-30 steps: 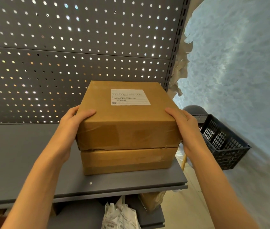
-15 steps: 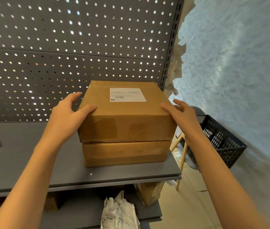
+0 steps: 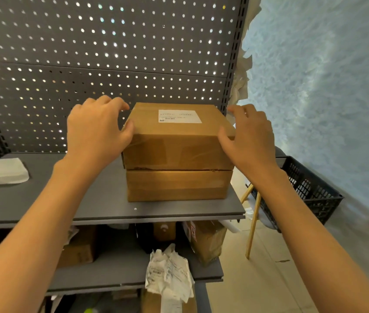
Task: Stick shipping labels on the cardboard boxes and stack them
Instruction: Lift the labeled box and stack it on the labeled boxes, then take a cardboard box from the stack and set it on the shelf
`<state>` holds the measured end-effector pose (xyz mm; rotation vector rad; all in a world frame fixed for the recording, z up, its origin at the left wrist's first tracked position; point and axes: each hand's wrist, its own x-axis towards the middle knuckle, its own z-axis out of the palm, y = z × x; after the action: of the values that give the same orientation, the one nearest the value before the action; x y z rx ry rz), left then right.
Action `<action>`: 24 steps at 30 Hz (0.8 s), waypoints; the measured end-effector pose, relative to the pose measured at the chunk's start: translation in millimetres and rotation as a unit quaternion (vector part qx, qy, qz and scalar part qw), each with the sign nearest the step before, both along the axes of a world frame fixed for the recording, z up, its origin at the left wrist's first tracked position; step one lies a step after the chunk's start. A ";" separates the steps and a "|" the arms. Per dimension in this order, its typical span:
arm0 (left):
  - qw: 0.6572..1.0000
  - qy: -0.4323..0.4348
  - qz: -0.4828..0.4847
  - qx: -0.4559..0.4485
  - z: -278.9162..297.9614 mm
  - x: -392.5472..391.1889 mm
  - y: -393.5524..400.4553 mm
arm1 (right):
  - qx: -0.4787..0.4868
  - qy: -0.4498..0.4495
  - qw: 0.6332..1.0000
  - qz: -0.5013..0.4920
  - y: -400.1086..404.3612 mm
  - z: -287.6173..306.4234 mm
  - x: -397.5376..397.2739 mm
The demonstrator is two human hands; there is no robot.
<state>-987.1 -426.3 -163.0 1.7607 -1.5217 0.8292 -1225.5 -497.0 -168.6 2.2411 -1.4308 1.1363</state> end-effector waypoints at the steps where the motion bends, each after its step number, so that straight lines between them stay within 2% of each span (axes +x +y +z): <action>1: 1.000 -0.018 0.000 -0.005 0.0 -1.5 3.3 | -0.013 0.019 1.000 -0.008 3.7 -3.1 0.5; 7: 0.998 -0.051 0.022 0.000 -13.2 -4.2 33.0 | -0.037 0.063 0.997 -0.012 29.1 -14.4 3.0; 16: 0.997 -0.045 0.066 0.017 -36.9 8.1 94.7 | -0.036 0.042 0.997 0.061 70.2 -26.9 32.7; 24: 0.990 -0.041 0.130 0.027 -41.0 53.0 157.7 | -0.053 0.079 0.988 0.120 106.6 -30.6 90.6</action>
<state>-934.1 -268.6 -204.0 2.0160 -1.3967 1.0073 -1134.9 -390.4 -199.2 2.4139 -1.0369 1.0459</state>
